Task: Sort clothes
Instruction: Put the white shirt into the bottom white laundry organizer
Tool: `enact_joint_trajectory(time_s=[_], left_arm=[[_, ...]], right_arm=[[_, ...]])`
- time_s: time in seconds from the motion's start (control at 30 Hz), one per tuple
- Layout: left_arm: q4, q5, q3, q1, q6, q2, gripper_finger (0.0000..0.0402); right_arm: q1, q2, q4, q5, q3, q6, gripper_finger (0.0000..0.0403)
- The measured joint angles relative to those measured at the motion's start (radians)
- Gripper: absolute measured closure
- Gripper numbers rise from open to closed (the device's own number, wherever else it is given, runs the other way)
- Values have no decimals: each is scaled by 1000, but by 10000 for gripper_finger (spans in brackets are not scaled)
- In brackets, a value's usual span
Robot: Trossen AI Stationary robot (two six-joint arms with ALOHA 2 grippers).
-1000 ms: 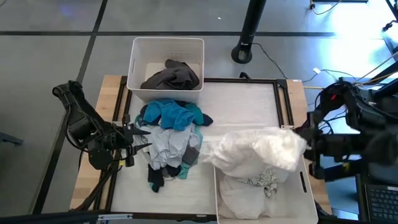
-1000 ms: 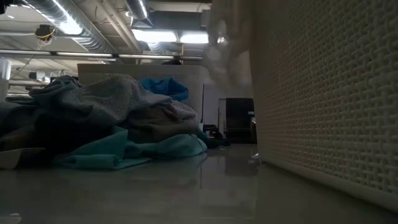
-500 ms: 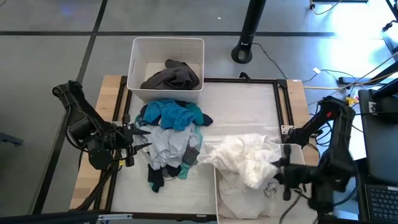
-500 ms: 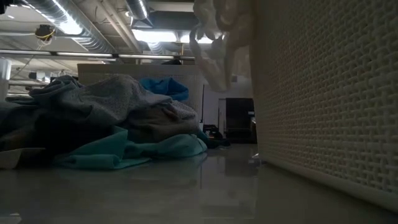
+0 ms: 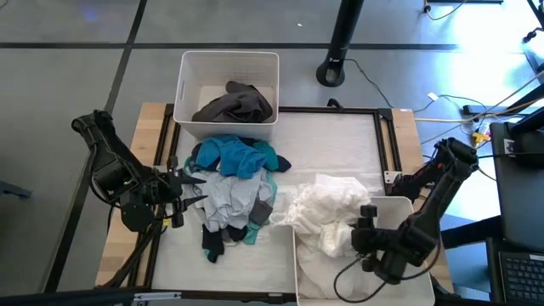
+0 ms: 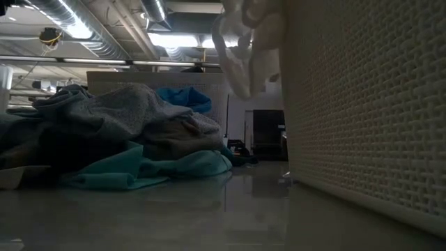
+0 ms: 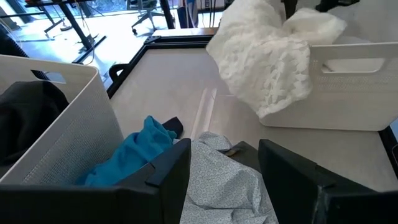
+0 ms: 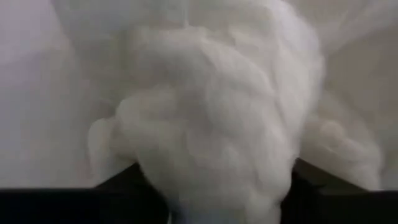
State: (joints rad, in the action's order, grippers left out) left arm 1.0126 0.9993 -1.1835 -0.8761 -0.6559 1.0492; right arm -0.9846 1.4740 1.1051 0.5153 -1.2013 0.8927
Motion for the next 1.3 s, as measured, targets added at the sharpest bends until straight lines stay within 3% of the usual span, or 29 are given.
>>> enact_joint_trajectory(time_s=[0.17, 0.3, 0.4, 0.6, 0.7, 1.07, 1.3], left_arm=[[1, 0, 0, 0, 1, 0, 222], [1, 0, 0, 0, 14, 0, 222], [1, 0, 0, 0, 17, 0, 222], [2, 0, 0, 0, 25, 6, 222], [2, 0, 0, 0, 33, 13, 222], [2, 0, 1, 0, 36, 27, 222], [2, 0, 1, 0, 31, 27, 222]], right_arm=[[78, -31, 55, -401, -94, 32, 126], [115, -39, 110, -464, -233, 62, 102], [138, -41, 163, -350, -338, 17, 95], [155, -36, 125, 166, -392, -250, 93], [184, -2, 118, 274, -384, -333, 93], [221, 215, -5, 327, -305, -464, 93], [220, 324, -4, 273, -304, -473, 93]])
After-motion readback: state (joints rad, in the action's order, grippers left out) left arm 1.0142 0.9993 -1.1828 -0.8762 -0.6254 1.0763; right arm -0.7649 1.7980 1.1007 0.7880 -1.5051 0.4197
